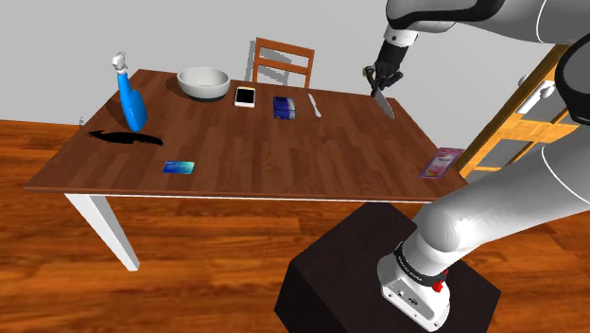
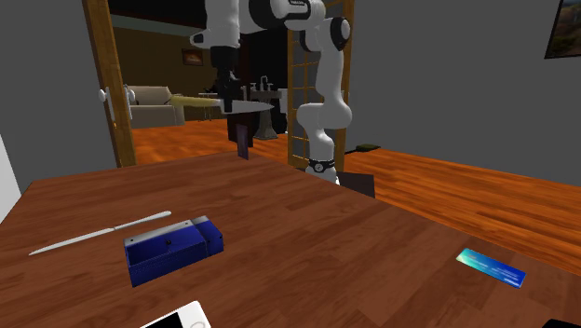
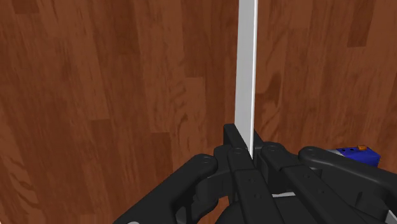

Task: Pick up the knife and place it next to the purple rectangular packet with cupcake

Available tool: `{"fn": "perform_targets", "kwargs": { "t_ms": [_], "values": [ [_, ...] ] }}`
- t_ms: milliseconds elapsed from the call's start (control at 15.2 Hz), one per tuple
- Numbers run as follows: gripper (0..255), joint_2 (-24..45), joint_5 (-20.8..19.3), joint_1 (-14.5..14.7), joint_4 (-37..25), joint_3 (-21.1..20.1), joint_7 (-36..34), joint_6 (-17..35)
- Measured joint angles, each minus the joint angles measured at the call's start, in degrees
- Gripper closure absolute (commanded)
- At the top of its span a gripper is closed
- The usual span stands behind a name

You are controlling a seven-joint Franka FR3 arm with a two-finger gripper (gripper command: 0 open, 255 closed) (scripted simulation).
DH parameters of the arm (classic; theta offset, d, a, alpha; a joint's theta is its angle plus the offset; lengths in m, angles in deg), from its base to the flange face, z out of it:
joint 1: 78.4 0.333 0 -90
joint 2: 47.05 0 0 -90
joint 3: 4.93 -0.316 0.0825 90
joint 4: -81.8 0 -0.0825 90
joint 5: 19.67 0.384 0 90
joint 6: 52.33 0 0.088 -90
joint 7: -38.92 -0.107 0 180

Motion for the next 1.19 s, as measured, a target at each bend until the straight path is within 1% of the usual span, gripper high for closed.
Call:
{"fn": "perform_targets", "kwargs": {
  "t_ms": [462, 660, 792, 1188],
  "values": [
    [255, -1.58, -1.92, -3.93, 1.51, 6.33, 9.48, 0.36],
    [255, -1.19, -2.46, -5.36, 0.12, 8.90, 13.38, -0.44],
    [255, -0.57, -2.68, -6.21, -0.03, 10.57, 15.79, 0.17],
    [255, 0.12, -2.80, -6.59, 3.70, 11.46, 16.69, 4.57]
  ]
}}
